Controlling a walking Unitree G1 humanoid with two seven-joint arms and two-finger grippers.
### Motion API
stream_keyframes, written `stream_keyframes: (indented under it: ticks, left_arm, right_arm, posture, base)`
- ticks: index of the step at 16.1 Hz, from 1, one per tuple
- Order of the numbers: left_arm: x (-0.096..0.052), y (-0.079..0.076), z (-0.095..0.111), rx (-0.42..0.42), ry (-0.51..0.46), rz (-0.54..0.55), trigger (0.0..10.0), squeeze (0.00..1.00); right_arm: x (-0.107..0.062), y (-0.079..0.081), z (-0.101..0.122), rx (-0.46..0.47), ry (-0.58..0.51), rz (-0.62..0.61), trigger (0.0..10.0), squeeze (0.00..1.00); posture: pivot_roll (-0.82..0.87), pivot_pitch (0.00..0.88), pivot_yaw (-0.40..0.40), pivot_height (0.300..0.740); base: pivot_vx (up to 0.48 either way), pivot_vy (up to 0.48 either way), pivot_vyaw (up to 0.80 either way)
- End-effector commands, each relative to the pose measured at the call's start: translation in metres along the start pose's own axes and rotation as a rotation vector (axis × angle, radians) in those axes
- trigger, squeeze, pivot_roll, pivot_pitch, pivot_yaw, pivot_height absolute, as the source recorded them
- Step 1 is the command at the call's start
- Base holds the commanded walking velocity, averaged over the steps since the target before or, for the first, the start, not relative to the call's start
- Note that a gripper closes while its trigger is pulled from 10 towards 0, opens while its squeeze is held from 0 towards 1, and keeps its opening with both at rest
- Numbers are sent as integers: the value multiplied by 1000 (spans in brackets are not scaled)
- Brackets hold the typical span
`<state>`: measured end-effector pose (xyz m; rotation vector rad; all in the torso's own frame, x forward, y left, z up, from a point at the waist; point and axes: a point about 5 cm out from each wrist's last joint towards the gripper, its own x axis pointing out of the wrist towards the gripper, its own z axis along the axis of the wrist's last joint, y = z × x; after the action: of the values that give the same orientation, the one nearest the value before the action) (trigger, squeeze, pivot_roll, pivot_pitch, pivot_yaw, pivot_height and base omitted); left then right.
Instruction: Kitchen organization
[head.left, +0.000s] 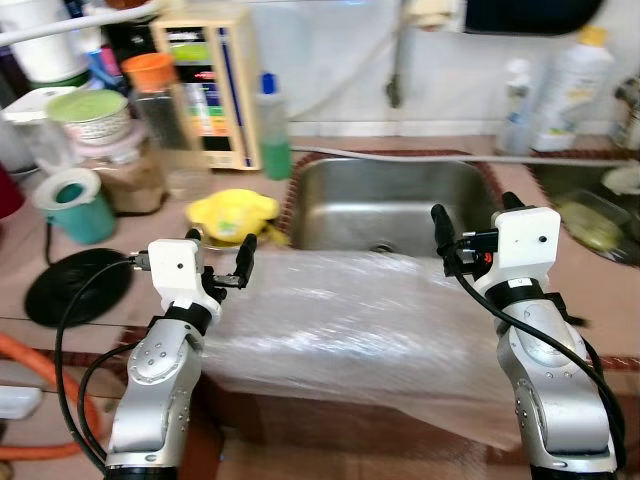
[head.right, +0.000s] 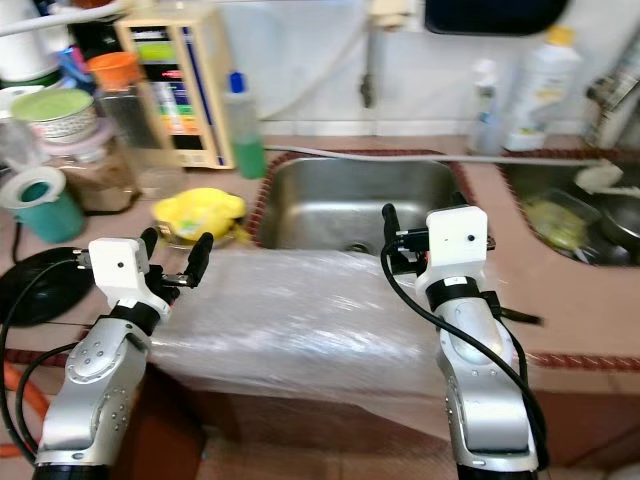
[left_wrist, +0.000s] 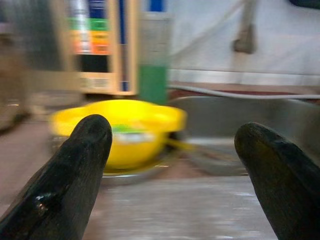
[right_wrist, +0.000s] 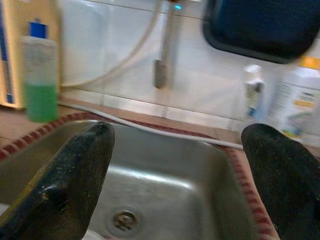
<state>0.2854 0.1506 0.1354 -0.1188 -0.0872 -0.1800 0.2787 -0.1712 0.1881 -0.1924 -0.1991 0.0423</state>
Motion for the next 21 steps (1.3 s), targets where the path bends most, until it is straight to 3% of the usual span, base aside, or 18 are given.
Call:
stream_keyframes:
  ticks: [1,5,11,15,21]
  left_arm:
    - [0,2,0,14,5,2,10000,0]
    - [0,3,-1,17,7,3,10000,0]
    - [3,5,5,-1,-20,28,10000,0]
    - [3,3,16,48,-64,14,10000,0]
    - [14,-4,21,43,-94,-8,10000,0]
  right_arm:
    - [1,1,6,3,-27,0,10000,0]
    - [1,3,6,6,-27,3,10000,0]
    - [7,3,7,5,-41,30,10000,0]
    - [14,7,12,11,-66,52,10000,0]
    - [12,8,9,14,-81,36,10000,0]
  posture:
    - [-15,9,69,740]
    - [-16,10,70,740]
    - [-4,0,45,740]
    - [11,0,36,740]
    - [-23,0,61,740]
  base:
    - [0,-480,0]
    - [0,-480,0]
    - [0,0,0]
    - [0,0,0]
    - [0,0,0]
